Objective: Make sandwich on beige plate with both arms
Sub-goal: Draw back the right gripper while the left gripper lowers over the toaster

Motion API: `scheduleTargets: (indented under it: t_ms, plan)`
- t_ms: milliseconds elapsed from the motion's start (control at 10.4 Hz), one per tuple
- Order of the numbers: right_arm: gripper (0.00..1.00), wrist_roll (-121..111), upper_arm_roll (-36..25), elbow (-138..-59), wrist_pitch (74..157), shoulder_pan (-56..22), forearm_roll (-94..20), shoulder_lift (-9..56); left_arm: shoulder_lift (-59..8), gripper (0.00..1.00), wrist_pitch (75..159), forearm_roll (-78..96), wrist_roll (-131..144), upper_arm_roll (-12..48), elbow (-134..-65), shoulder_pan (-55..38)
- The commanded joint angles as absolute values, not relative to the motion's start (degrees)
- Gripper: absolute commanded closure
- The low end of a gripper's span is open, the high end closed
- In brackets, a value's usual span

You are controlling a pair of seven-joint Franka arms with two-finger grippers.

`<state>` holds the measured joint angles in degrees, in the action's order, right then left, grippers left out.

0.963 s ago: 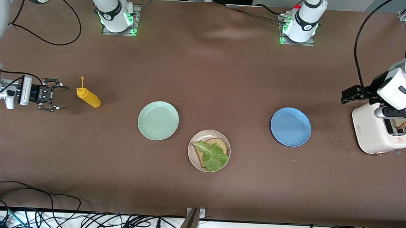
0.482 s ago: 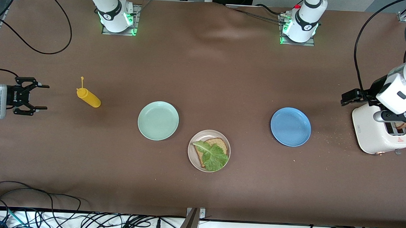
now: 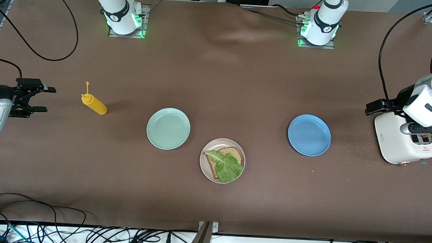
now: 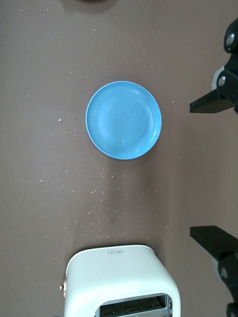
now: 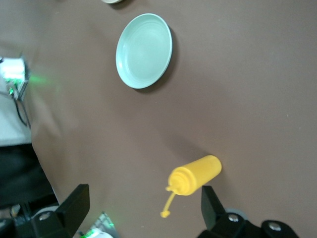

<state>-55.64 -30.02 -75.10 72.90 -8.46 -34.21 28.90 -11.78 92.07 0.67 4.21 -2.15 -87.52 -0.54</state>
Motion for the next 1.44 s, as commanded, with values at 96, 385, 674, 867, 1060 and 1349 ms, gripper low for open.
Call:
scheduleTargets:
  t_ms: [96, 385, 674, 867, 1060, 1349]
  plan:
    - [0.0, -34.4, -29.6, -73.3, 72.2, -11.2, -32.2, 25.6, -15.9, 0.0, 92.0, -0.8, 6.1, -2.2, -84.5, 4.2]
    - [0.0, -22.9, -29.6, -73.2, 72.2, -14.0, -29.1, 24.0, -16.7, 0.0, 92.0, -1.3, 8.1, -2.3, -83.7, 6.1]
    - [0.0, -12.4, -29.6, -73.2, 72.2, -17.3, -23.2, 21.7, -20.2, 0.0, 92.0, -1.8, 7.3, -2.3, -83.4, 8.3]
    - [0.0, -6.4, -25.2, -73.2, 72.7, -17.7, -15.7, 20.1, -20.2, 0.0, 92.0, -1.9, 5.2, -2.3, -82.4, 10.4]
    - [0.0, -2.9, -12.2, -73.6, 74.3, -12.4, -3.1, 17.2, -20.2, 0.0, 92.0, -1.9, -0.5, -2.3, -82.2, 12.7]
    - [0.0, -1.1, -7.6, -83.3, 83.3, -7.8, -2.1, 11.1, -20.6, 0.0, 92.0, -4.2, -7.4, -2.3, -82.2, 16.5]
